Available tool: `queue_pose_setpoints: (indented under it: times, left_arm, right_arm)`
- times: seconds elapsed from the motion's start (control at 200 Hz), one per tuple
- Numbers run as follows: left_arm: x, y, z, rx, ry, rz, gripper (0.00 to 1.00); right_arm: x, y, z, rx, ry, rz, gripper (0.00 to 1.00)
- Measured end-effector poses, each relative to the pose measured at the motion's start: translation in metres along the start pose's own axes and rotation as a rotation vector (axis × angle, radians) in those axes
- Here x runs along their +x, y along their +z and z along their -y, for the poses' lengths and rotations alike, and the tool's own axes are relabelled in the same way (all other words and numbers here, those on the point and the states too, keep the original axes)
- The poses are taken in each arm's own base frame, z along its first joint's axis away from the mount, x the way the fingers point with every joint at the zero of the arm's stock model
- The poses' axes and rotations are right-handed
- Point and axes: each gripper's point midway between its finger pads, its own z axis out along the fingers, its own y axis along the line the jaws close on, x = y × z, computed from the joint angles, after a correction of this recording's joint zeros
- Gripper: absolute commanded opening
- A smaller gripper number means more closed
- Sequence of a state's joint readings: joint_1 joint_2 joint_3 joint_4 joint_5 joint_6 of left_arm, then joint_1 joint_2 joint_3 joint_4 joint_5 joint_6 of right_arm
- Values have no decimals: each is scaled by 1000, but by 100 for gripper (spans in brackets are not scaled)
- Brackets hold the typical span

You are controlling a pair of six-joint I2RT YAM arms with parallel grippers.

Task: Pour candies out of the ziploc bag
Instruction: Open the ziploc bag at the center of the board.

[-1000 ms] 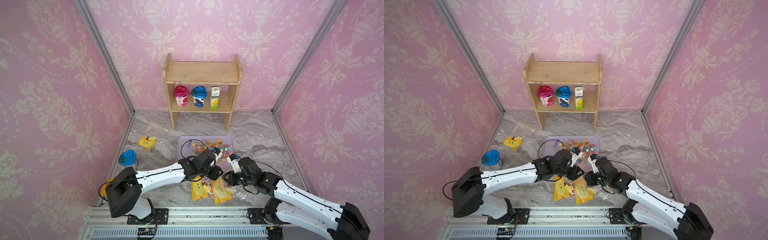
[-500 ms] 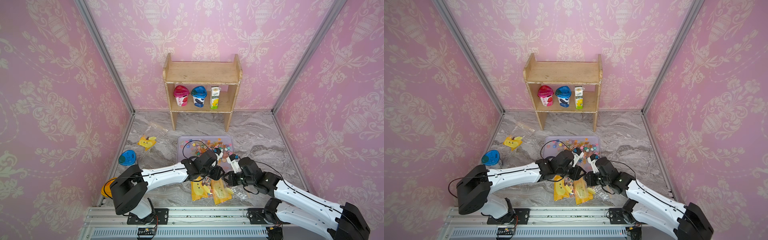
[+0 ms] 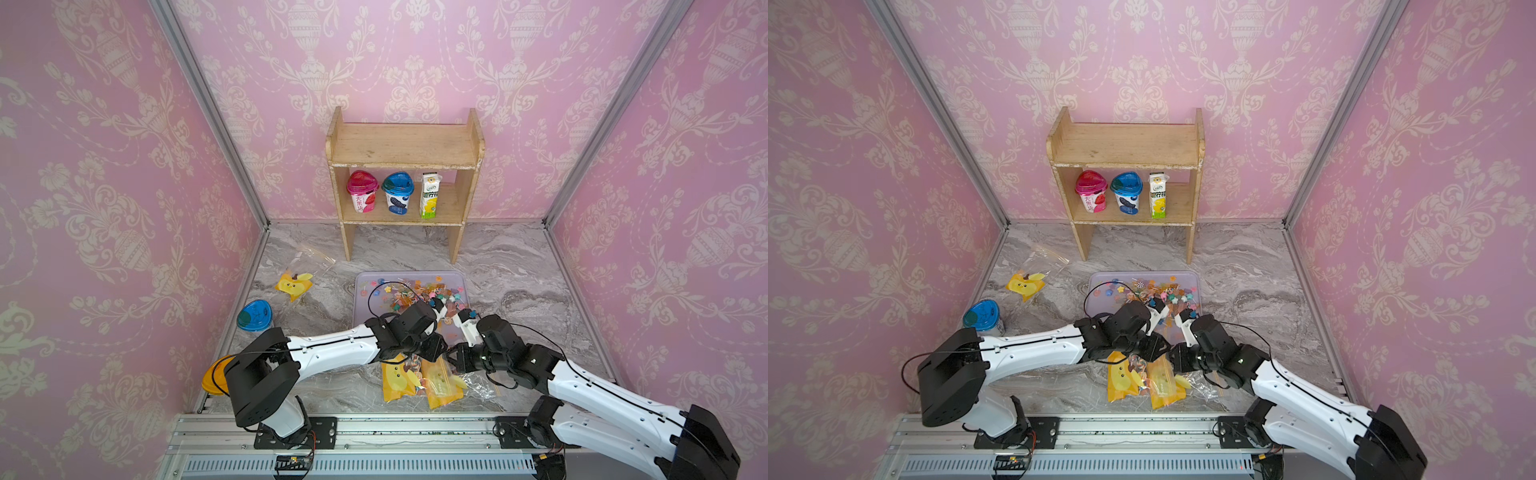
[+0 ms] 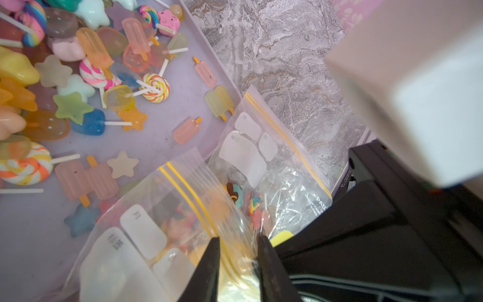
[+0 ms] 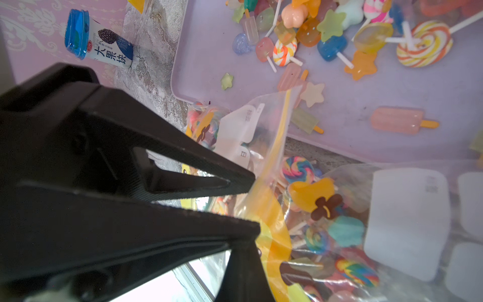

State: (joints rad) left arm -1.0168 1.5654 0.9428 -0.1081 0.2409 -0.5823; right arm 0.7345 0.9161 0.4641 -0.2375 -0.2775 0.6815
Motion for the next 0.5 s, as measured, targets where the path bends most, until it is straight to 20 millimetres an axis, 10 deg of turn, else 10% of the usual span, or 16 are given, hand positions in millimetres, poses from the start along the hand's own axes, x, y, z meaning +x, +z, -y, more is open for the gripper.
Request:
queue_pose_setpoints:
  times: [0.5]
  left_arm:
    - [8, -9, -4, -27, 17, -31, 0]
  right_arm:
    - [-4, -1, 10, 51, 5, 29, 0]
